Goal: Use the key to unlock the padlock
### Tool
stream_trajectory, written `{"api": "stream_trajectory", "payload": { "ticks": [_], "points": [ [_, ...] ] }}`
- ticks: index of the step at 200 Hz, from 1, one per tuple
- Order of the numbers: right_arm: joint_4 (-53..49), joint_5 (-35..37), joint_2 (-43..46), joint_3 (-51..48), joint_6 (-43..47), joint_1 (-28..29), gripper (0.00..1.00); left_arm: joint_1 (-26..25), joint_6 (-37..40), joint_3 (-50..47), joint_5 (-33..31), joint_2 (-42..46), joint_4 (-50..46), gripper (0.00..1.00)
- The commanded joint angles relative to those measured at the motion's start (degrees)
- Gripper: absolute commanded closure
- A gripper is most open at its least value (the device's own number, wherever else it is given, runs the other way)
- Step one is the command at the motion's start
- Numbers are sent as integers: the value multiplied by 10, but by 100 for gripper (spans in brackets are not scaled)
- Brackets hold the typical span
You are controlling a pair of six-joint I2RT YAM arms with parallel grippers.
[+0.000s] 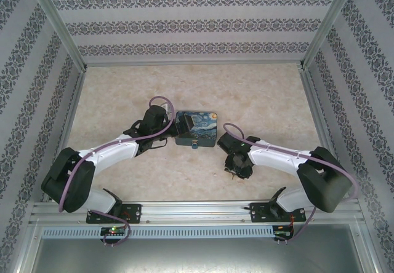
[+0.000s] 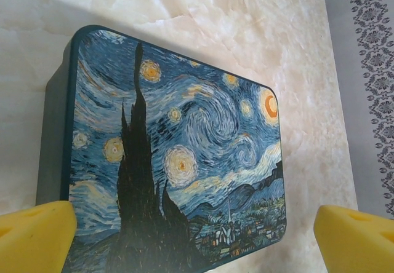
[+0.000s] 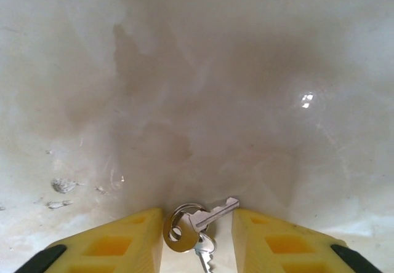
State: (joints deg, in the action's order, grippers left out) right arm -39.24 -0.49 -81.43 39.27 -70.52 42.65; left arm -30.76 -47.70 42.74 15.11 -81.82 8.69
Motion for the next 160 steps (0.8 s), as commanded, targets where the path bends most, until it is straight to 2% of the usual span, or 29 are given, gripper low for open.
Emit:
{"api": "stream_trajectory", "payload": {
  "ticks": [1,14,50,84,127,160],
  "points": [
    [24,11,-27,3,15,8,68,-6,-7,0,18,-8,12,1],
    [25,14,-33,5,23,9,71,-6,-4,1,17,-6,3,1],
    [34,21,-28,2,47,8,87,-6,-4,4,-1,13,-33,1],
    [42,24,5,3,82,5,100,-5,-8,4,-47,47,-90,1],
    [43,24,73,14,122,-11,100,-6,-6,1,-80,96,-125,1],
    [60,14,127,32,119,-31,100,-6,-15,-2,-73,125,-121,1]
  ]
}}
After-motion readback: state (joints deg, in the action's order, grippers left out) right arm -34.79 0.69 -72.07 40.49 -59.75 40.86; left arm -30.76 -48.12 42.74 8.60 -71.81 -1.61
